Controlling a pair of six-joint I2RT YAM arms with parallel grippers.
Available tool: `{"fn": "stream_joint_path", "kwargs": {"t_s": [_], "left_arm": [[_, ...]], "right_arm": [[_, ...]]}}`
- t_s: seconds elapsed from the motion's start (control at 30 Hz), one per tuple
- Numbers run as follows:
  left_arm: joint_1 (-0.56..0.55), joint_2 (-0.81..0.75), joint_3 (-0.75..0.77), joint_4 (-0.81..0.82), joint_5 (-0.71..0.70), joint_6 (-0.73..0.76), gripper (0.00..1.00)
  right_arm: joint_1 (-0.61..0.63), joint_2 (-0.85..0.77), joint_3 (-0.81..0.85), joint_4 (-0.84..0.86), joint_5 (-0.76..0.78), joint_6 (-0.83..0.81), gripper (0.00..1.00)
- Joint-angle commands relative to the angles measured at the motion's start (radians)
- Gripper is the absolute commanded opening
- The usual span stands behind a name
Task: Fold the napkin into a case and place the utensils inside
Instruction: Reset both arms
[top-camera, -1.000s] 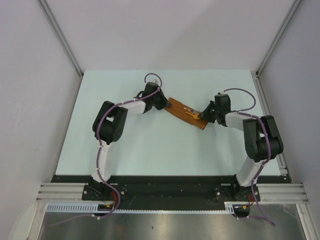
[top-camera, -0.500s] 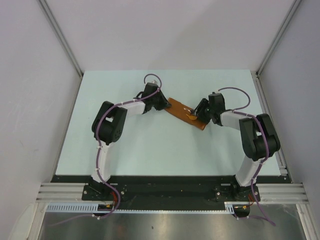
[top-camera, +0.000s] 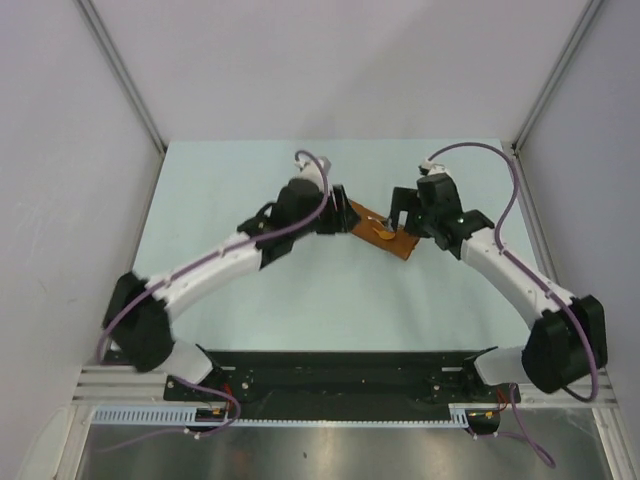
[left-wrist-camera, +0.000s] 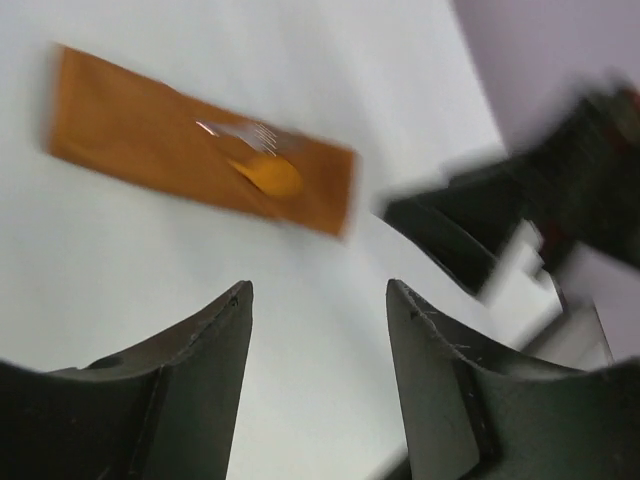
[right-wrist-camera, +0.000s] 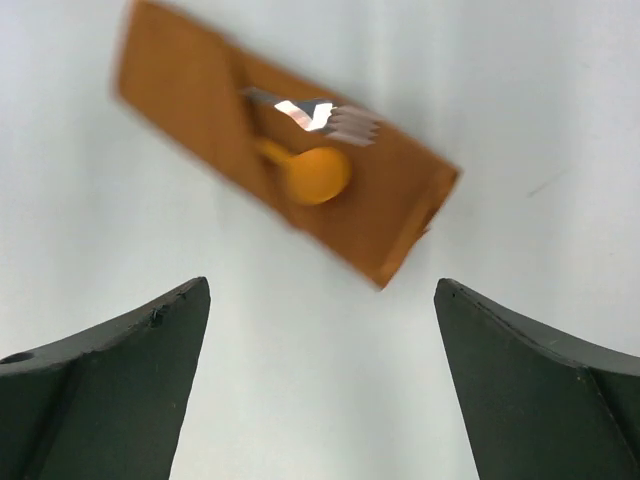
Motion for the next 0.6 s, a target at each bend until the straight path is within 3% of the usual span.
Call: {"fn": "stream_joint_path", "kwargs": {"t_s": [0.0,0.07,0.13,0.2,0.27,0.4,0.57], "left_arm": [[-0.225,-0.311,-0.221,-0.032,-0.156,0.134,0.63],[-0.343,-0.506,-0.380,0.024,-0.242,0.130,0.64],[-0.426,-0.656,-0.571,0.096,-0.253,0.110,0.82],[-0.454,-0.902,-0.698,0.227,-0.239,0.093,0.99],[-0.473,-1.142,-0.841,0.290,-0.236,0.079,1.00],[-0.471,-1.416,-0.967,0.290,-0.256,0.125,1.00],[-0.473,-1.522,-1.022,0.287,-0.253,0.131,1.00]], "right_arm": [[0.214,-0.122,0.058,-0.199,0.096,-0.042,1.00],[0.356,-0.215,0.003,-0.157,0.096,-0.027,1.00],[0.418,-0.341,-0.072,-0.092,0.078,0.044,1.00],[0.461,-0.444,-0.221,0.026,0.015,0.122,1.00],[0.489,-0.613,-0.393,0.145,-0.019,0.167,1.00],[0.500,-0.885,-0.626,0.262,-0.010,0.245,1.00],[0.500,-1.041,-0.717,0.270,-0.013,0.270,1.00]]}}
